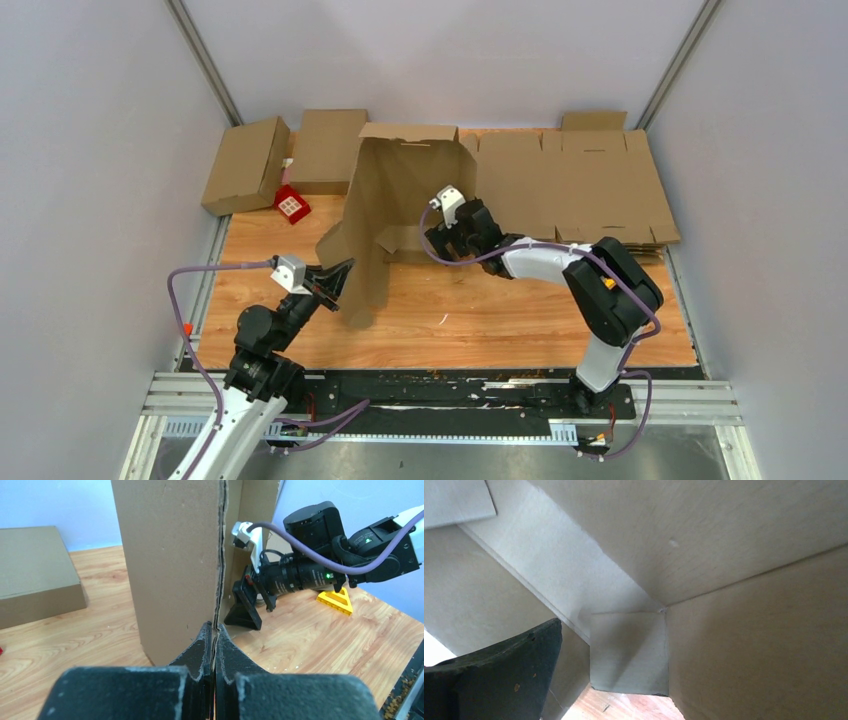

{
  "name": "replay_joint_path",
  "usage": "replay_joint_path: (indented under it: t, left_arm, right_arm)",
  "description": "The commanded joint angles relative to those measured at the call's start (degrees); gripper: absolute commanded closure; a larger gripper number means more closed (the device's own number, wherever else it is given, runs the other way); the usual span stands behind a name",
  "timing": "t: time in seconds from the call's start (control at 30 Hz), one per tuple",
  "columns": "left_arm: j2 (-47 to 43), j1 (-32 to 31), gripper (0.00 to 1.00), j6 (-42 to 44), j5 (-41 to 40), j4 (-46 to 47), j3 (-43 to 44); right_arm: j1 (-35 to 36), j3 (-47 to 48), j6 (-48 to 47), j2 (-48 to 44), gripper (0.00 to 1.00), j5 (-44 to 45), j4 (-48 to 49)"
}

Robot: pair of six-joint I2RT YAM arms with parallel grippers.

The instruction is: Fold the paper box

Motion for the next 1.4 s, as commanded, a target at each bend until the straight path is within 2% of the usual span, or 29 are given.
replay_joint_path:
  t: [0.0, 0.23, 0.6, 0.8, 1.03, 1.37]
  left_arm:
    - [-0.5, -0.01, 0.99, 0.67, 0.62, 0.62, 1.77]
    - [-0.2, -0.01, 0.99, 0.63, 0.51, 0.86, 1.65]
    - [0.2, -0.01, 0.98, 0.41, 1.01, 1.26, 1.43]
    - [0.31, -0.01, 0.98, -0.18, 1.61, 1.8, 0.87]
    - [1.47, -0.01, 0.98, -0.44, 1.93, 2.57, 0.61]
    - [2.66, -0.01, 0.98, -0.73, 2.45, 3.69, 0.23]
  right_arm:
    - [2.96, 3.07, -3.72, 1.05, 0.0, 1.49, -2.94]
    - [4.59, 3.16, -5.26, 0.74, 0.0, 1.53, -3.71]
    - [5.88, 4.32, -5.4, 1.81, 0.0, -3.19, -4.34]
    - [4.5, 2.63, -0.42, 2.17, 0.0, -10.92, -0.98]
    - [3.63, 1.31, 2.11, 1.3, 0.0, -15.37, 1.06]
    - [3.42, 4.62, 6.95, 4.16, 0.0, -13.31, -2.08]
